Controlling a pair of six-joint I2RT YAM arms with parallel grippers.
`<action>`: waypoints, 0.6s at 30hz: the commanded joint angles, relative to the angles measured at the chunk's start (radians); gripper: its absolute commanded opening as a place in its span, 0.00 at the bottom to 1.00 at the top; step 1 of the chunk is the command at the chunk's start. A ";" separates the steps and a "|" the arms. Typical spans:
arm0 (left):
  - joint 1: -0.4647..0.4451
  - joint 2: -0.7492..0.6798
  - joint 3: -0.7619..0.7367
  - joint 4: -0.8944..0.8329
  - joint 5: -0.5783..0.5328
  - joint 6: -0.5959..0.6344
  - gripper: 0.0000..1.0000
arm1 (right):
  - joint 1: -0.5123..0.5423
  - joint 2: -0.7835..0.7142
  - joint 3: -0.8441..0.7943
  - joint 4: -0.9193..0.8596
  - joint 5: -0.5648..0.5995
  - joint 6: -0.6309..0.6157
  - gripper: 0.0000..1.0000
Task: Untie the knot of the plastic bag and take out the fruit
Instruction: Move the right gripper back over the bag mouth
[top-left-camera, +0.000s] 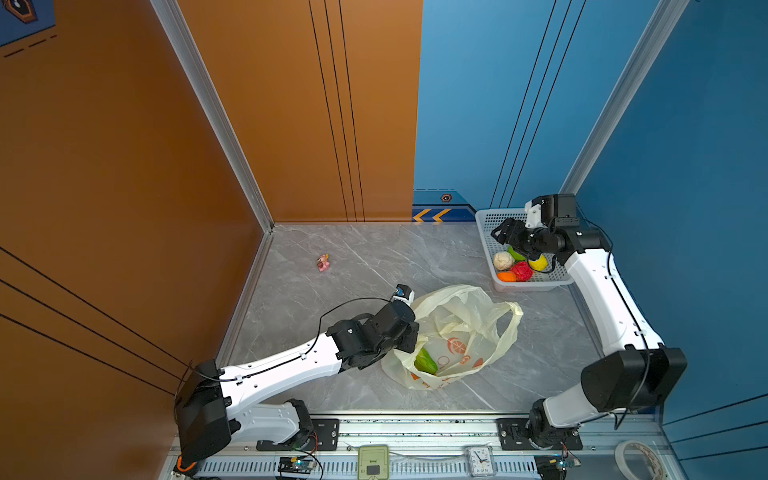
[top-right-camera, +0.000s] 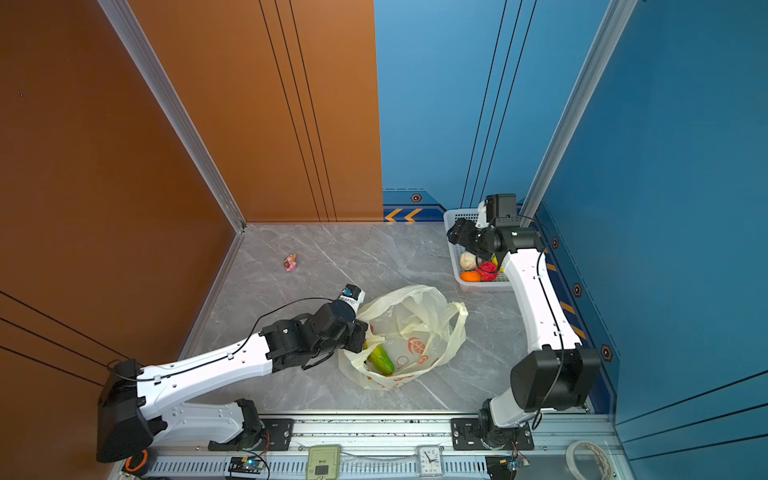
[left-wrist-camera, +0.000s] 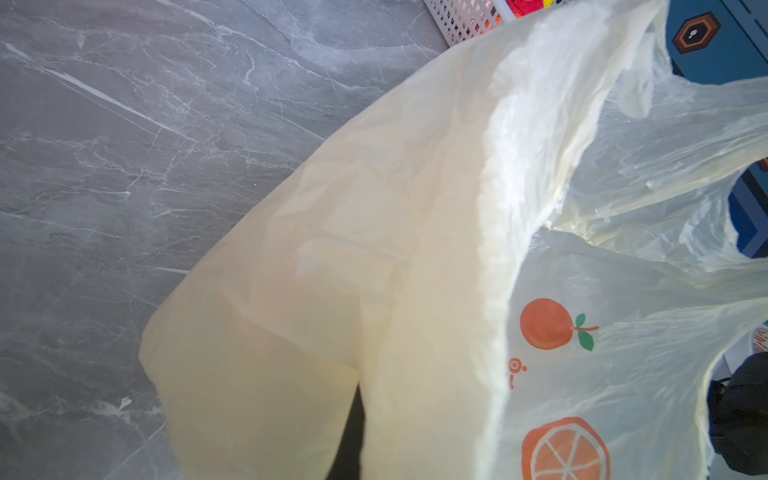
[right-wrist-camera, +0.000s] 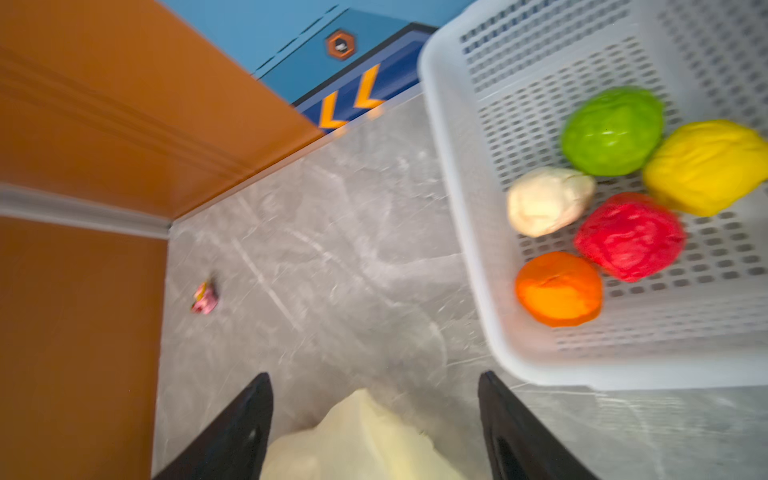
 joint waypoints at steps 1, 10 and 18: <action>0.003 -0.018 0.033 -0.038 -0.003 0.026 0.00 | 0.133 -0.078 0.023 -0.208 -0.044 0.006 0.78; 0.025 -0.020 0.044 -0.042 0.014 0.045 0.00 | 0.525 -0.210 -0.099 -0.253 0.128 0.116 0.77; 0.029 -0.031 0.031 -0.051 0.024 0.046 0.00 | 0.742 -0.215 -0.378 -0.130 0.244 0.108 0.76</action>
